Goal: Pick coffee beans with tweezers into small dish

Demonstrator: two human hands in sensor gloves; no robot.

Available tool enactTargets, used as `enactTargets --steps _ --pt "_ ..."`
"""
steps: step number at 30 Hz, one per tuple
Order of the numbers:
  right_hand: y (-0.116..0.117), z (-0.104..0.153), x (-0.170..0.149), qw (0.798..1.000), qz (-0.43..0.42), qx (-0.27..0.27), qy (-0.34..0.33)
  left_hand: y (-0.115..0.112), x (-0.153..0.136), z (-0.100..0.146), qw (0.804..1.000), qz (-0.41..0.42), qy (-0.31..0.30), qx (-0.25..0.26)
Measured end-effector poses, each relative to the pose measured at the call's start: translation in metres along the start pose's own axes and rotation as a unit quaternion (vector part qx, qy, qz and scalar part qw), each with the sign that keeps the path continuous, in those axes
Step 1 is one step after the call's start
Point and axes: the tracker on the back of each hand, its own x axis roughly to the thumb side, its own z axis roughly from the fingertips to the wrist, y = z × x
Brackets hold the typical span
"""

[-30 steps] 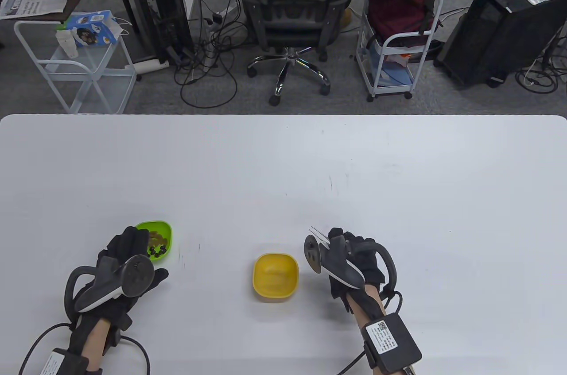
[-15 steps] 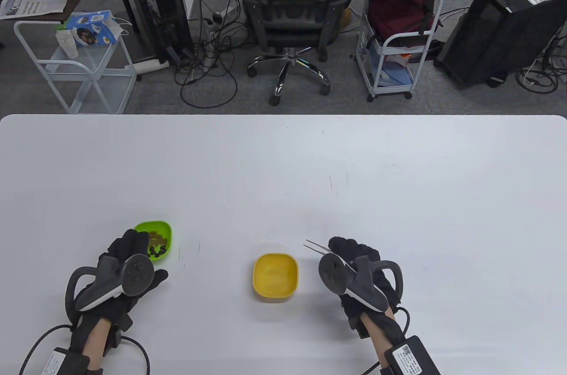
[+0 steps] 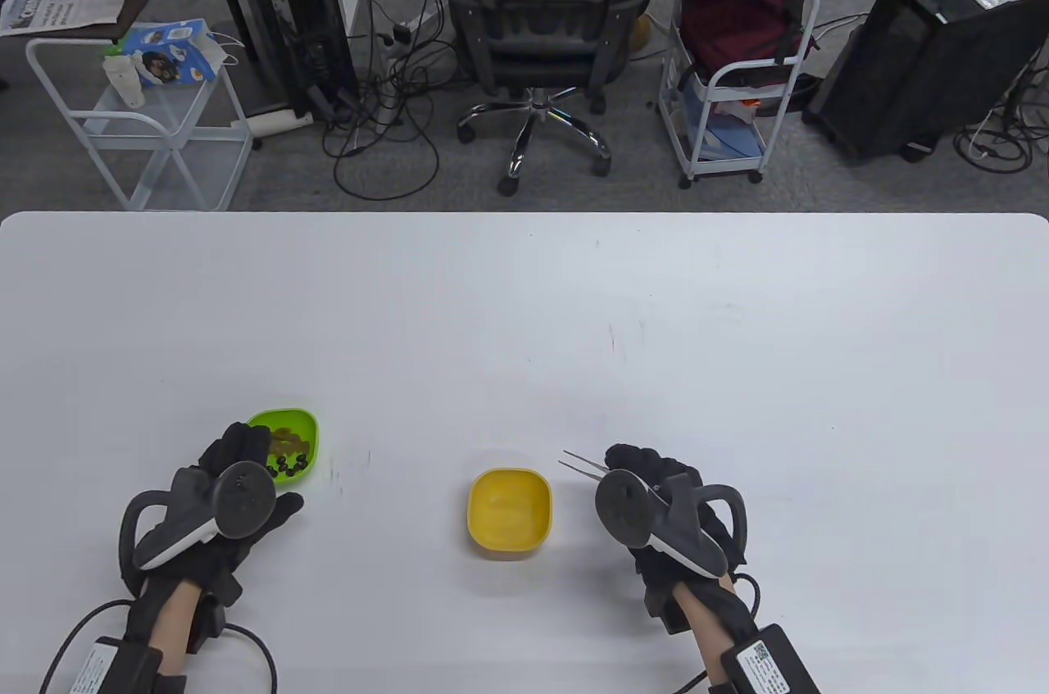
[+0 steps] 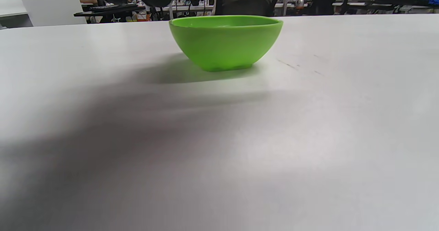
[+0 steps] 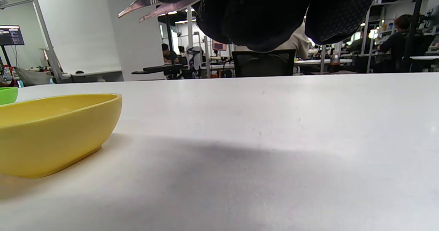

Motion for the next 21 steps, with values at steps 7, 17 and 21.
enactTargets --steps 7,17,21 --pt "0.0 0.0 0.0 1.0 -0.003 0.011 -0.002 0.014 0.003 -0.017 0.998 -0.012 -0.034 -0.047" --pt "0.0 0.001 0.002 1.0 -0.005 0.003 -0.015 0.025 -0.003 -0.05 0.991 -0.088 -0.036 -0.095" --pt "0.0 0.001 0.002 1.0 -0.006 0.005 -0.013 0.024 -0.01 -0.057 0.992 -0.061 -0.033 -0.105"
